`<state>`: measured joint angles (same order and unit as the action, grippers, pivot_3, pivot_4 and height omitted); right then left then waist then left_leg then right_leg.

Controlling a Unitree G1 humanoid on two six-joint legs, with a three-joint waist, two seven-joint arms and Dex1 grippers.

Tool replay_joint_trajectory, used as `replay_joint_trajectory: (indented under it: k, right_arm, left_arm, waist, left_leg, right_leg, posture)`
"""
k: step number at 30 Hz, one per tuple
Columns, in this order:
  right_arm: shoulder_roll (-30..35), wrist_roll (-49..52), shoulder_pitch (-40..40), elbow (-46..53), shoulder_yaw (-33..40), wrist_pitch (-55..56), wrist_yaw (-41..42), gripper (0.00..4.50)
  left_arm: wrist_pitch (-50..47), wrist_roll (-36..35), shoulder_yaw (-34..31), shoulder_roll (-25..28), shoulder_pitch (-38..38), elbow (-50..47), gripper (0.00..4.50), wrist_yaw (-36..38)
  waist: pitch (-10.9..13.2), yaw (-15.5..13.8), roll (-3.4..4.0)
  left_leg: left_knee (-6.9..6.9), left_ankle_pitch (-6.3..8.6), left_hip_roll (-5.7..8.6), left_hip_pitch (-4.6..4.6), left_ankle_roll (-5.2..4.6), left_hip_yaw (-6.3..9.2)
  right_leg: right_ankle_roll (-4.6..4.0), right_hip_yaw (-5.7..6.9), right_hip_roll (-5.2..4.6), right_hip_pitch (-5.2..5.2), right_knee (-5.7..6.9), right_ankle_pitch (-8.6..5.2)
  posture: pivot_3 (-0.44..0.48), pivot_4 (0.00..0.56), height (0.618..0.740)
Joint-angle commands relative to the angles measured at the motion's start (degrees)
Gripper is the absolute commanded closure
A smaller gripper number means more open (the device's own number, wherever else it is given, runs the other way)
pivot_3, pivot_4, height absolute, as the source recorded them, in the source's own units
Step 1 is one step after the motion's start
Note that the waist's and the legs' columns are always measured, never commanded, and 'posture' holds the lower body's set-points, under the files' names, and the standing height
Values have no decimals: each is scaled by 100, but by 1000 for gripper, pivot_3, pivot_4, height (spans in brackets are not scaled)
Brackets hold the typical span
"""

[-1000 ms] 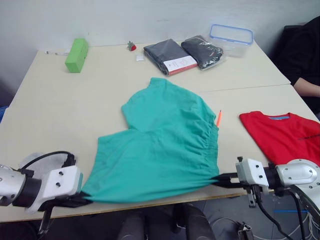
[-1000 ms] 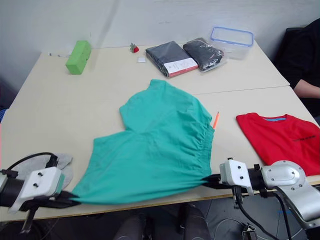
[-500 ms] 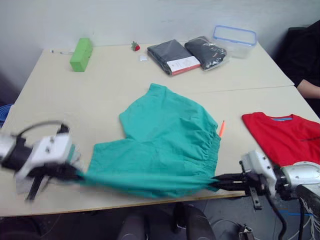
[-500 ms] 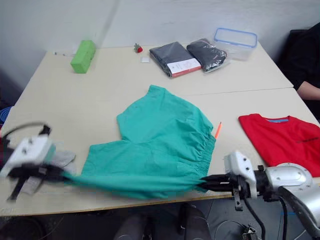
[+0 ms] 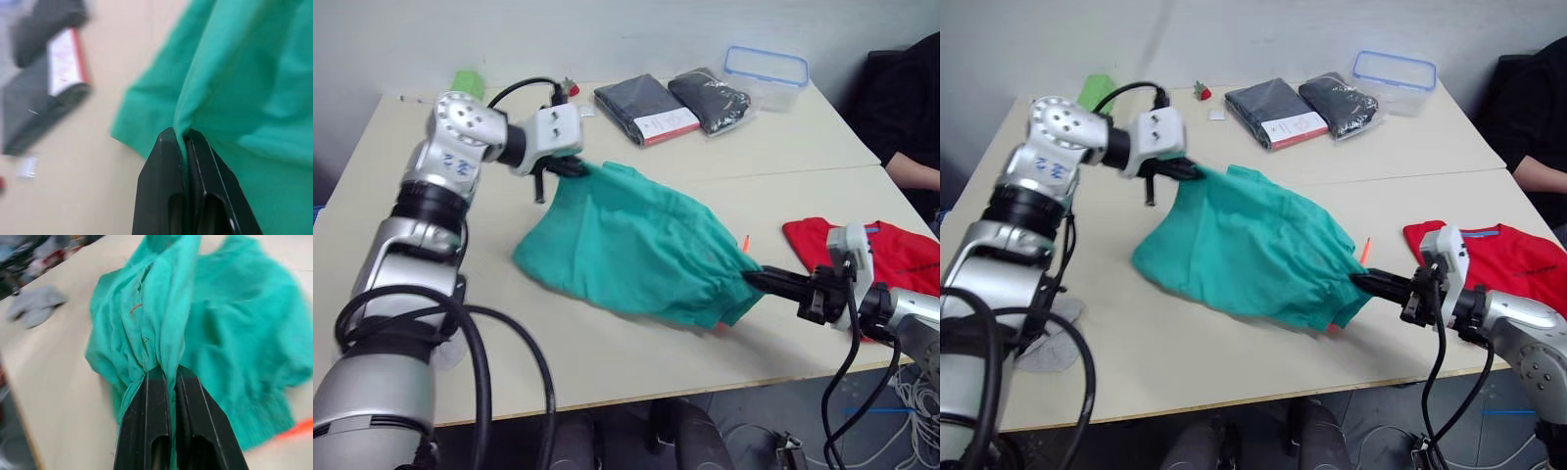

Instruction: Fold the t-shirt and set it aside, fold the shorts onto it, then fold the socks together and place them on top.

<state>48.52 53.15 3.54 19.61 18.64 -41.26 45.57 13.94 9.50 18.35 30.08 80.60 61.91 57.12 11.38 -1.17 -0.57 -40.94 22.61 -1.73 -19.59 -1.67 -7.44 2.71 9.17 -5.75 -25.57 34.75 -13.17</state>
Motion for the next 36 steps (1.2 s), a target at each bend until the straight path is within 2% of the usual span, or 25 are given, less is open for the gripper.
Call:
replay_joint_trajectory:
  k: [1,4,8,14,15,19,25,29,32,36]
  right_arm:
    - [-127,31,27,42,331,-143,-477,4500]
    - [-305,-15,54,1,443,-249,-947,4500]
    - [-429,-356,-23,72,364,-215,-1347,4500]
    - [-700,-680,-26,250,151,-228,-1686,4500]
    - [-744,-728,-3,231,152,-242,-1753,4500]
    - [-844,-732,81,200,249,-318,-1919,3407]
    - [-763,-693,243,257,566,-236,-1870,1260]
    - [-494,-838,373,332,740,-144,-1677,1]
    - [-83,-1168,161,803,578,234,-1156,1]
    - [234,-1501,-319,1648,189,675,-586,1]
  left_arm:
    - [850,486,30,-333,472,848,4446,-1221]
    - [1145,911,173,-599,671,1237,4446,-2064]
    - [1091,1357,330,-892,733,1498,4446,-2693]
    - [771,1588,324,-1109,516,1653,4446,-2505]
    - [740,1560,268,-1124,496,1658,4246,-2458]
    - [749,1510,109,-1067,446,1632,3220,-2387]
    - [741,1219,-422,-693,466,1570,1235,-2455]
    - [909,874,-878,-276,409,1446,7,-2119]
    - [1344,488,-1176,5,190,1212,7,-1315]
    - [1864,227,-1176,403,-488,622,7,-141]
  waist:
    - [1,-5,-2]
    - [2,-15,-3]
    - [2,-18,-3]
    - [2,-17,-3]
    - [2,-14,-3]
    - [2,-5,-3]
    - [2,7,-3]
    - [2,8,-3]
    - [2,5,0]
    - [1,-4,1]
  left_leg:
    - [1,0,0,-2,0,0]
    - [0,0,-1,-8,0,2]
    - [-4,-3,2,-9,-8,2]
    - [-2,-5,5,-10,-15,3]
    - [-2,-5,5,-10,-15,3]
    - [-4,-5,5,-15,-15,1]
    - [-4,-5,5,-17,-15,1]
    - [-5,-5,4,-16,-15,0]
    - [-5,-5,4,-17,-15,-1]
    - [-3,-3,-1,-15,-10,-2]
  right_leg:
    - [1,1,0,-3,-3,0]
    - [2,2,1,-6,-4,1]
    - [7,-5,-6,-6,-2,6]
    - [8,-4,-11,-7,-3,8]
    - [8,-4,-11,-7,-2,8]
    - [8,-4,-11,-13,0,8]
    - [8,-4,-12,-16,1,8]
    - [8,-4,-12,-18,6,8]
    - [8,-4,-14,-19,6,8]
    - [7,-2,-2,-20,3,8]
  posture:
    - [0,150,740]
    - [0,150,740]
    - [0,150,740]
    - [0,150,740]
    - [0,150,740]
    - [0,150,740]
    - [0,150,740]
    - [0,150,740]
    - [0,150,740]
    - [0,150,740]
